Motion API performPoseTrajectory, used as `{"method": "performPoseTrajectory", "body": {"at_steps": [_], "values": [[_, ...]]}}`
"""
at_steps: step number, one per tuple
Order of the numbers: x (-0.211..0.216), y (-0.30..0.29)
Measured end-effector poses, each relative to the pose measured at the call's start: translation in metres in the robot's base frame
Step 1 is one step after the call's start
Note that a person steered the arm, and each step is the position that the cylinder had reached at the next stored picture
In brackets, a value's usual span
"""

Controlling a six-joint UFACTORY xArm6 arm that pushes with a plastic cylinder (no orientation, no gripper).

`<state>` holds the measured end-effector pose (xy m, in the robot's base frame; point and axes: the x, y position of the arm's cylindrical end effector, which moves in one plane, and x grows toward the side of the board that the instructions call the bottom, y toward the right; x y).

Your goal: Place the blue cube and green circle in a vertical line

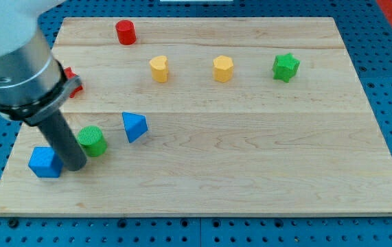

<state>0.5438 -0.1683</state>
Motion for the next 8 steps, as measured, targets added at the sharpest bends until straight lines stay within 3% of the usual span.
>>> {"method": "performPoseTrajectory", "body": {"at_steps": [1, 4, 7, 8], "values": [[-0.004, 0.015], [-0.106, -0.017], [-0.113, -0.101], [-0.121, -0.085]]}}
